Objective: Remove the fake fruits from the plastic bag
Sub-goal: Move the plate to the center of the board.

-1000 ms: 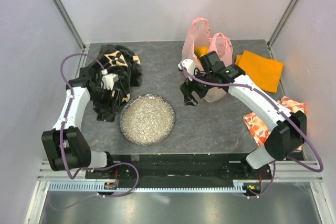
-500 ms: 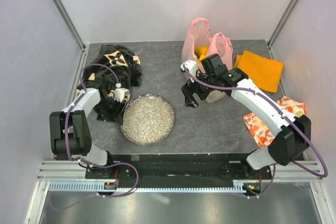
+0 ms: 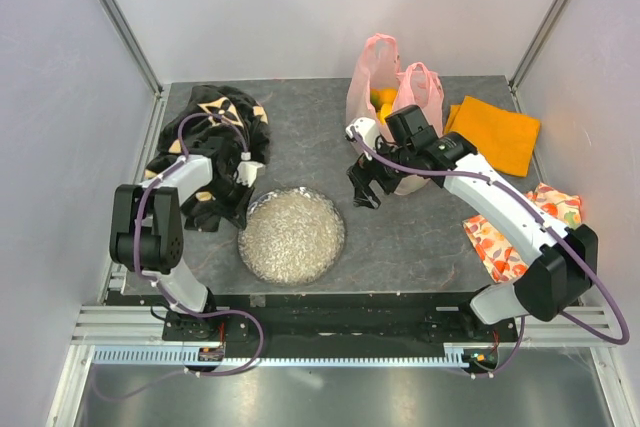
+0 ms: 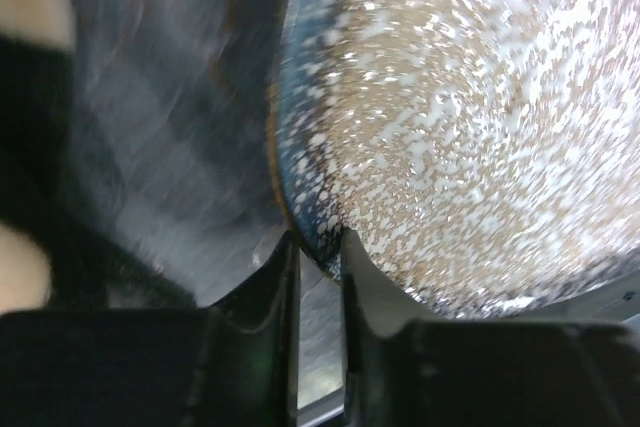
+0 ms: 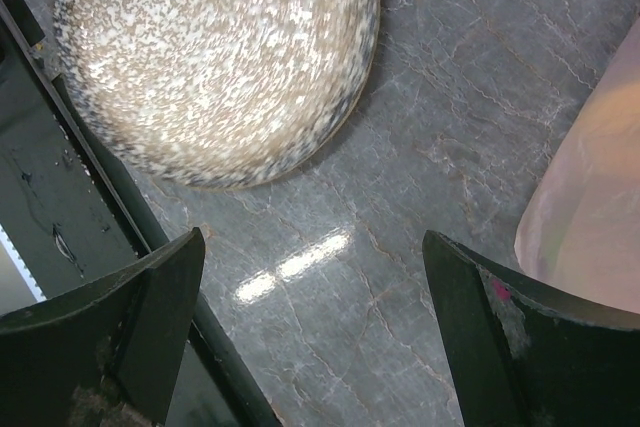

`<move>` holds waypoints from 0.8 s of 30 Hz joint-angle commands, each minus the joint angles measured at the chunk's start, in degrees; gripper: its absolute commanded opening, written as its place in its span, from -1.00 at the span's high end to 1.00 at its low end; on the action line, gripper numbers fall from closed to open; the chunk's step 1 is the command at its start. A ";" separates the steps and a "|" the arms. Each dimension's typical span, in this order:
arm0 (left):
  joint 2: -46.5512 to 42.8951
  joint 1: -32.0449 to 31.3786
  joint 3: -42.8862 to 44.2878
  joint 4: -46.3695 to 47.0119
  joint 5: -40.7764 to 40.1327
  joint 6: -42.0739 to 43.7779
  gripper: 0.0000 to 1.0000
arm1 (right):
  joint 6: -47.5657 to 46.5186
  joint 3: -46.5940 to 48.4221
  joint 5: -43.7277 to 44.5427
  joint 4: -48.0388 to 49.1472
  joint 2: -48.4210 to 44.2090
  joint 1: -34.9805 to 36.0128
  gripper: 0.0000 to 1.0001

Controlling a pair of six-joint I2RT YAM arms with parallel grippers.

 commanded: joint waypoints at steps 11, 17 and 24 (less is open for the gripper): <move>9.35 -13.00 8.01 4.33 -1.43 -3.60 0.97 | -2.42 -2.57 2.12 0.17 -3.06 -0.81 -0.96; 15.06 -13.00 14.88 0.02 5.52 -10.47 0.96 | -2.68 -3.01 2.83 0.34 -2.98 -0.98 -0.96; 18.14 -13.00 18.66 -0.77 12.81 -14.25 0.96 | -2.85 -3.53 3.79 0.08 -3.42 -1.25 -0.96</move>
